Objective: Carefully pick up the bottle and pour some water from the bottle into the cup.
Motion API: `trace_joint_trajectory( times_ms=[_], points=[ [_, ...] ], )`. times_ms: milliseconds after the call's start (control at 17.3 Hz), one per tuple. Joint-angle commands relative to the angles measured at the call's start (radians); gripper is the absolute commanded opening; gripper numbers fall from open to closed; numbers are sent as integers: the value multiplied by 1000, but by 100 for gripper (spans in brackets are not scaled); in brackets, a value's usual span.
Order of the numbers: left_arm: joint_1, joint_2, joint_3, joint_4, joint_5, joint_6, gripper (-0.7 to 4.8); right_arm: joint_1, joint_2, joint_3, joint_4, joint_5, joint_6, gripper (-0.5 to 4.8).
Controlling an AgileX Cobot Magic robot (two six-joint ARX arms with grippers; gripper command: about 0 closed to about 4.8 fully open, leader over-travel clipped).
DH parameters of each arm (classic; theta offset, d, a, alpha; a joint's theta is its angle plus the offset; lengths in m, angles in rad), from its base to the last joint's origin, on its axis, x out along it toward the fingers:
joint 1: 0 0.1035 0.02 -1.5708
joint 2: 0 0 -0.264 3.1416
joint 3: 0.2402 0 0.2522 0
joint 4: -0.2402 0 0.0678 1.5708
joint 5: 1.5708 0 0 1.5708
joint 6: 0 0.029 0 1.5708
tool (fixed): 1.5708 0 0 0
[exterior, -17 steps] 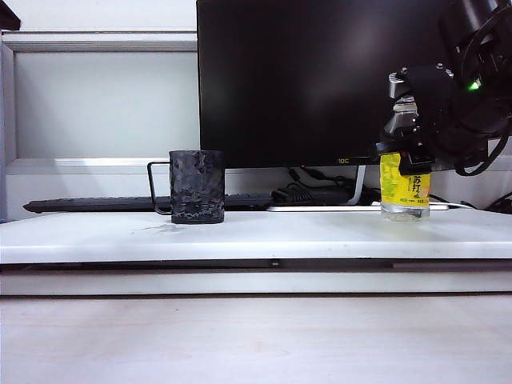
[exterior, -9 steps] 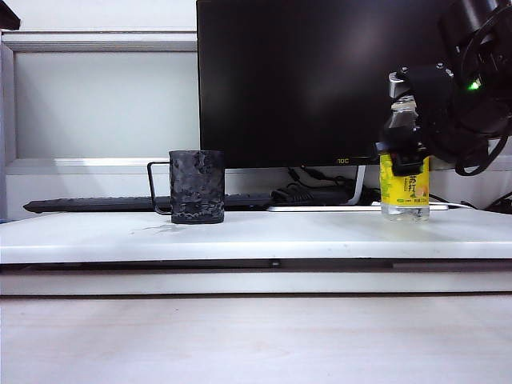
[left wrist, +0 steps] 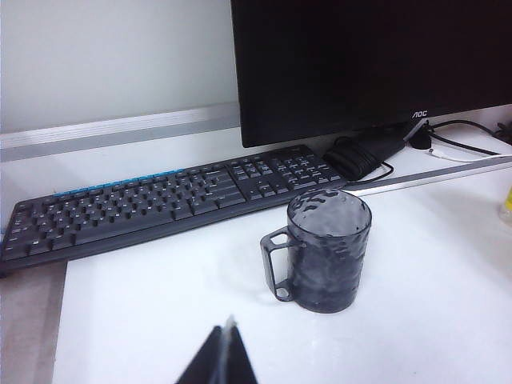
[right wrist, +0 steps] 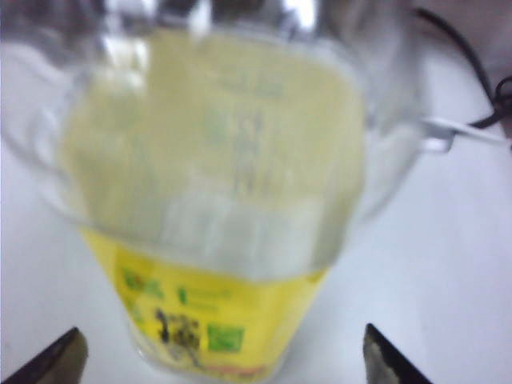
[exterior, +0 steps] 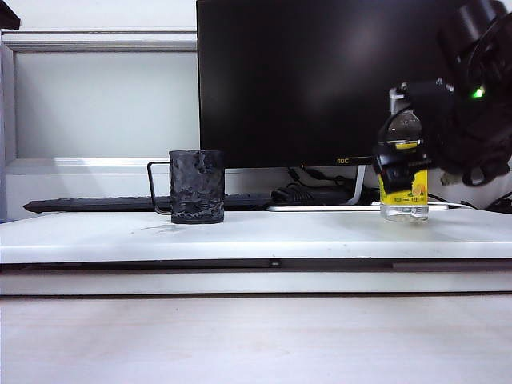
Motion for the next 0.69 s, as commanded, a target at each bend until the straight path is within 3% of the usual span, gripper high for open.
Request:
trace_joint_trajectory(
  times_ms=[58,231,404,636,693],
  points=[
    [0,-12,2,33,0,-3,-6,2,-80,5,18,2,-12,479],
    [0,-39,2,97,-8,-3,-5,2,-197,5,-19,2,-47,479],
    [1,-82,2,171,-9,-3,-5,2,-418,5,-213,3,-60,479],
    [1,-226,2,150,-10,-13,-6,2,-837,5,-453,4,-51,479],
    [0,-297,3,95,-1,-111,-6,3,-976,5,-517,3,-32,479]
  ],
)
